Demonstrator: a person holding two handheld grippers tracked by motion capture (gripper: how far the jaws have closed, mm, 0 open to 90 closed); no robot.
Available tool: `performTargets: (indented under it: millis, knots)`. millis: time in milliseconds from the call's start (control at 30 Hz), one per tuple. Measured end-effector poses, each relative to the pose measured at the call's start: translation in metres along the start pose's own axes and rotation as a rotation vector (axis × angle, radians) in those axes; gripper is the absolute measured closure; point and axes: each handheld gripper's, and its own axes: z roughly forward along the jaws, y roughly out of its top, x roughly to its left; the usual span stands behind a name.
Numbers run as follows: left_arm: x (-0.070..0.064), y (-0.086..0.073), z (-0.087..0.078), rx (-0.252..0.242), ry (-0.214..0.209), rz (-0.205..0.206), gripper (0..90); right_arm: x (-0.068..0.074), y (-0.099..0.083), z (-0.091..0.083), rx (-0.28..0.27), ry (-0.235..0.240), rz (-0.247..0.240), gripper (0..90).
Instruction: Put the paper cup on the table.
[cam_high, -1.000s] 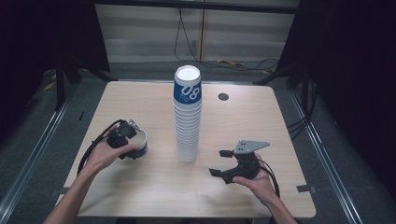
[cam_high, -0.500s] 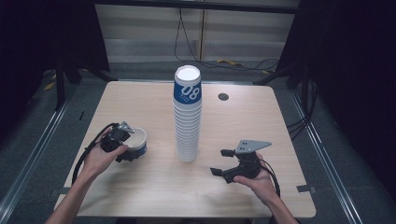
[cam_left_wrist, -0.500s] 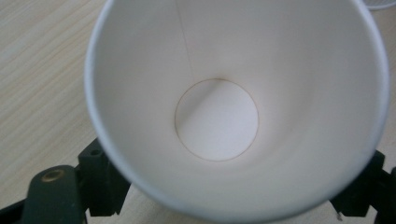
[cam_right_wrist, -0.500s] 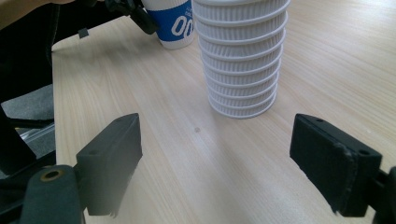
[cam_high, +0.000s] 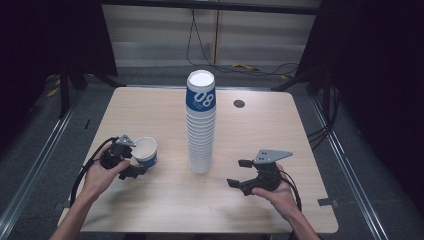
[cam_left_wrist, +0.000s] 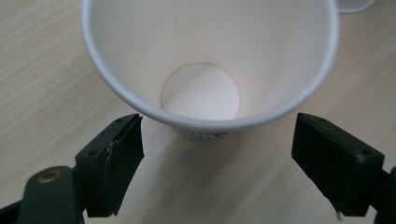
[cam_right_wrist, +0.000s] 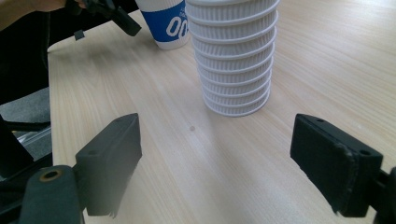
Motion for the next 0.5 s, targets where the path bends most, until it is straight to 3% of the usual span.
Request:
performTargets:
  millis: [67, 233, 333, 433, 500]
  knots:
    - [-0.001, -0.001, -0.003, -0.018, -0.018, -0.007, 16.5, 0.0, 0.0, 0.001, 0.0, 0.0, 0.003, 16.5]
    - [-0.011, -0.008, -0.006, -0.008, -0.01, -0.006, 16.4, 0.0, -0.001, 0.0, -0.002, -0.004, 0.003, 16.5]
    - [-0.016, -0.014, -0.01, -0.034, 0.022, -0.027, 16.3, -0.001, -0.002, -0.001, -0.005, -0.006, 0.011, 16.5]
    - [-0.019, -0.018, -0.016, -0.077, 0.007, -0.051, 16.3, -0.001, -0.002, -0.001, -0.007, -0.011, 0.012, 16.6]
    - [-0.025, -0.02, -0.019, -0.092, -0.018, -0.032, 16.3, -0.001, -0.001, -0.001, -0.01, -0.017, 0.014, 16.7]
